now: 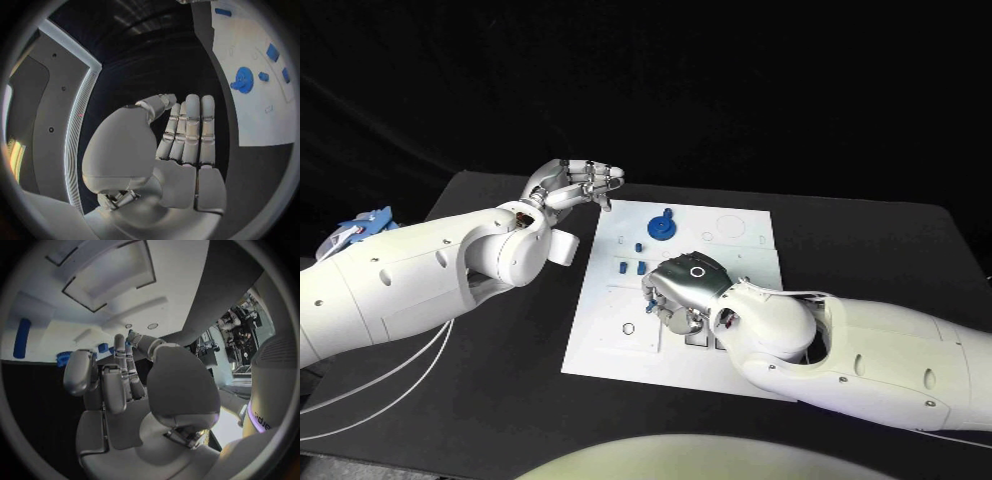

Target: Assemble the parts on the task board

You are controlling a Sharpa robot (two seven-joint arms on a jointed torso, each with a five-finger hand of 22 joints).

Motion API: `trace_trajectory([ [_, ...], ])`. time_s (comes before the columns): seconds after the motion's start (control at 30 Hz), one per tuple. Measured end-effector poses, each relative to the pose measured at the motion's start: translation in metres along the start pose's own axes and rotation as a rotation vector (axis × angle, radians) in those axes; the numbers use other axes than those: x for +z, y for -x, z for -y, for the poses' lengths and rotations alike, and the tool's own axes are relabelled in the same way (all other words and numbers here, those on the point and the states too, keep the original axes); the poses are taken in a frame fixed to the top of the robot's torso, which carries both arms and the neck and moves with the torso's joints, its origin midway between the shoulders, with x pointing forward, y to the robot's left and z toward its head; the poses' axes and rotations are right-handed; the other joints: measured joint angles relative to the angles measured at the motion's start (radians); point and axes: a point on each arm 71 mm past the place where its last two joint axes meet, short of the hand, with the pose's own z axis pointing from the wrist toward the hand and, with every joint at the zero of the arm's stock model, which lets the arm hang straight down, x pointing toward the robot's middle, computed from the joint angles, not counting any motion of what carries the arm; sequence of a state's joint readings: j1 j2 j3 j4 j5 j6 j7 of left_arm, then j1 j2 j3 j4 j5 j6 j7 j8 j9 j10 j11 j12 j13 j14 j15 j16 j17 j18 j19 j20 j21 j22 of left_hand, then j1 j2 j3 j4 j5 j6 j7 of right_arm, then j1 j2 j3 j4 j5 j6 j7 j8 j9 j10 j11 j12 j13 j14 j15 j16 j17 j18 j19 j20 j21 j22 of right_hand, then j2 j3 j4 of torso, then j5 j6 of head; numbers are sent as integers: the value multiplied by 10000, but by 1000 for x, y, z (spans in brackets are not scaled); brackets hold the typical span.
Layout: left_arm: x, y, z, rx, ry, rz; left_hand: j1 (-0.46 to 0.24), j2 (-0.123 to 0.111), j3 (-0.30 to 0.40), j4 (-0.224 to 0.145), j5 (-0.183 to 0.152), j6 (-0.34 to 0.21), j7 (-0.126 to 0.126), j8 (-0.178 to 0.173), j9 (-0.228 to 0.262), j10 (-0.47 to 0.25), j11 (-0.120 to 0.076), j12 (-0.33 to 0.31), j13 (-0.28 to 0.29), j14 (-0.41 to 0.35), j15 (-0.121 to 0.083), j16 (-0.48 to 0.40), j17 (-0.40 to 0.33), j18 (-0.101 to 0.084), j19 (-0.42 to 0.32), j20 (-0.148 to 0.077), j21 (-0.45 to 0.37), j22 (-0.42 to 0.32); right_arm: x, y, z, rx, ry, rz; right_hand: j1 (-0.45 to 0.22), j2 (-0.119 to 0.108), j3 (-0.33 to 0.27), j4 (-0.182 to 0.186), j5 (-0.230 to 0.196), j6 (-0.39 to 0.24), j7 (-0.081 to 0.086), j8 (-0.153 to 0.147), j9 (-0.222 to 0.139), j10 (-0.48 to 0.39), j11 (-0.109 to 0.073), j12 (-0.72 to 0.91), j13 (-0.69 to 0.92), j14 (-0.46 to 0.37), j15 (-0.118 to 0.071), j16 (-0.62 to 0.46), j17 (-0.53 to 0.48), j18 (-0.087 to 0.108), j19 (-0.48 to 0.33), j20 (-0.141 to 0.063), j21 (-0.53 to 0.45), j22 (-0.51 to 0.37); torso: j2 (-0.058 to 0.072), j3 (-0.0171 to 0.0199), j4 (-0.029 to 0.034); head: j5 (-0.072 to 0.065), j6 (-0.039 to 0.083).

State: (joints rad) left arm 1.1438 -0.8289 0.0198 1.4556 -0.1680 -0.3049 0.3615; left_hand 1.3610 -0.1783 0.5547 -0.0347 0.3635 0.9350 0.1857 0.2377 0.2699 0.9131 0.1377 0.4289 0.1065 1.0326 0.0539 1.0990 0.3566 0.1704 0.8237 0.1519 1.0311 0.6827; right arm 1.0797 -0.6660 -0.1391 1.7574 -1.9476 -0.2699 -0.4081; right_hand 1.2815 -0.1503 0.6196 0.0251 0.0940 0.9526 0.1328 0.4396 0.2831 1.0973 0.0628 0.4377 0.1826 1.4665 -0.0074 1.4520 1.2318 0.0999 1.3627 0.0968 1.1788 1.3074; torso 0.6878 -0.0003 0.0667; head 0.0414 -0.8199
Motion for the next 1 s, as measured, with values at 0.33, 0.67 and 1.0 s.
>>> trace_trajectory([
  [0.33,0,0,0,-2,12,-7,0,0,0,0,0,0,0,0,-1,0,0,0,-9,0,0,0,1,0,0,0,0,-1,3,-1,-1,-71,-6,-70,0,0,0,0,-1,-3,-1,0,0,0,0,0,0,0,0,0,0,0,0,0,0,7,8,-2,6,1,-15],
  [0.67,0,0,0,-5,28,-14,0,0,0,0,0,0,0,0,-1,1,0,0,-8,0,0,0,2,0,0,0,0,-1,6,-3,-2,-112,-4,-136,1,-1,-29,28,-15,4,-35,-9,-3,0,1,-39,0,0,0,0,1,2,36,-36,0,6,7,0,6,24,-49],
  [1.0,0,0,0,-8,46,-22,0,0,0,0,0,0,0,0,-2,1,0,0,-8,0,0,0,2,0,0,0,0,-2,7,-4,-1,-167,-44,-239,1,-1,-30,28,-16,2,-35,-30,9,0,1,-39,0,0,0,0,1,2,36,-36,-1,5,3,6,0,34,-51],
])
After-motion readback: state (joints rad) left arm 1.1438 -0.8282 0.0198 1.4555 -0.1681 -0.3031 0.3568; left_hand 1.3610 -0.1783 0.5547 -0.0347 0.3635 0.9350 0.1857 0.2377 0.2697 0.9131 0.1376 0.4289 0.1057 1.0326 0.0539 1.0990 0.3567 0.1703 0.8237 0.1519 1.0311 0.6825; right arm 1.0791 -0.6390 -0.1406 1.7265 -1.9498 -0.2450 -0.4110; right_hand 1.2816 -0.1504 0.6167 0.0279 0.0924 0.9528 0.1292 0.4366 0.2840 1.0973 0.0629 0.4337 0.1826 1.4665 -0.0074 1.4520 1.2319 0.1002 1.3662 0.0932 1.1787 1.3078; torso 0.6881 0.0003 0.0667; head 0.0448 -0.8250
